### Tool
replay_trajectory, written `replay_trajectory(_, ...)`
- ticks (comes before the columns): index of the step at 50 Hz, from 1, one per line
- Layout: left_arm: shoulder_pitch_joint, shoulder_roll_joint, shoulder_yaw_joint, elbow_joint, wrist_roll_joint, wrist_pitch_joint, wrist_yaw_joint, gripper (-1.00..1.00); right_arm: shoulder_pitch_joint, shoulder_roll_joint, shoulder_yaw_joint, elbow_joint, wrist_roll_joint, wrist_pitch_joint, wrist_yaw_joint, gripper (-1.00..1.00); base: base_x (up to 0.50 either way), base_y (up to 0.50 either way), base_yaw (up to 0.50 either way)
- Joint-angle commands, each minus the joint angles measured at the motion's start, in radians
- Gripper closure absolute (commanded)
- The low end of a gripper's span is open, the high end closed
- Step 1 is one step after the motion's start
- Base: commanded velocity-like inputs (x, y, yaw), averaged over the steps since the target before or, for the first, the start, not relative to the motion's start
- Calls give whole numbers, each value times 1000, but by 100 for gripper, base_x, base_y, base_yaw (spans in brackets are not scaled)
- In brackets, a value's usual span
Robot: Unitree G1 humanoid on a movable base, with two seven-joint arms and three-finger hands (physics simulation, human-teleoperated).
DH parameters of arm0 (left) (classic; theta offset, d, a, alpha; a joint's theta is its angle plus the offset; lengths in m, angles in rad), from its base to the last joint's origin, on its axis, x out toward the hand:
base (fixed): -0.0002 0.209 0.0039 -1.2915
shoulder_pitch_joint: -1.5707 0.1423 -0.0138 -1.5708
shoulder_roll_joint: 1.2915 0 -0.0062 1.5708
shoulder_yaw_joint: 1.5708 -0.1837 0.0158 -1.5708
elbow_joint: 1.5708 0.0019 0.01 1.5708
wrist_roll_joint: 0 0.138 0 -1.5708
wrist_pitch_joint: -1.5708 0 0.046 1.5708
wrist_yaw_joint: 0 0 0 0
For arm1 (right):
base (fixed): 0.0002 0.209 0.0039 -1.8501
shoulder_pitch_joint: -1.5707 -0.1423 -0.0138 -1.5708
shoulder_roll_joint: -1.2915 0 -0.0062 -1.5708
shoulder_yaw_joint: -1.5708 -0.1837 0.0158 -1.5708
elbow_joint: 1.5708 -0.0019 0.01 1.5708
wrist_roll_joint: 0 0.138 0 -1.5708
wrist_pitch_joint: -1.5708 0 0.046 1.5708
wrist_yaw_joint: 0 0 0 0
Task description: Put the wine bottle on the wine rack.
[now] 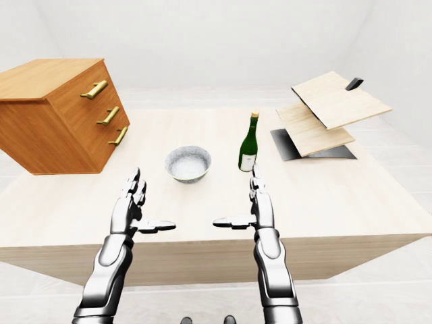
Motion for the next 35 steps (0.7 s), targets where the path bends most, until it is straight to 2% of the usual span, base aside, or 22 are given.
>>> replay_trajectory(1,45,16,28,-105,-18,32,-23,-100,8,-8,-27,-59,21,39,33,-100,0,0,0)
replay_trajectory(2,54,17,28,-133,-18,47,-24,-100,6,-10,-29,-66,24,47,33,-100,0,0,0)
replay_trajectory(3,55,16,28,-134,-17,48,-24,-100,6,-10,-29,-66,24,47,33,-100,0,0,0)
replay_trajectory(5,70,18,29,-183,-14,70,-26,-100,6,-12,-33,-79,32,64,31,-100,0,0,0)
replay_trajectory(13,113,20,47,-350,-22,70,-49,-100,26,-15,-28,-171,33,68,31,-100,0,0,0)
replay_trajectory(17,134,24,50,-403,-8,70,-66,-100,54,-16,-22,-285,34,68,36,-100,0,0,0)
replay_trajectory(21,170,23,65,-528,-15,70,-86,-100,61,-15,-29,-349,52,68,50,-100,0,0,0)
replay_trajectory(27,185,8,69,-540,0,70,-99,-100,56,-14,-21,-356,35,68,55,-100,-3,0,0)
replay_trajectory(35,195,6,49,-537,27,70,-113,-100,38,-10,-35,-307,50,68,61,-100,-40,4,0)
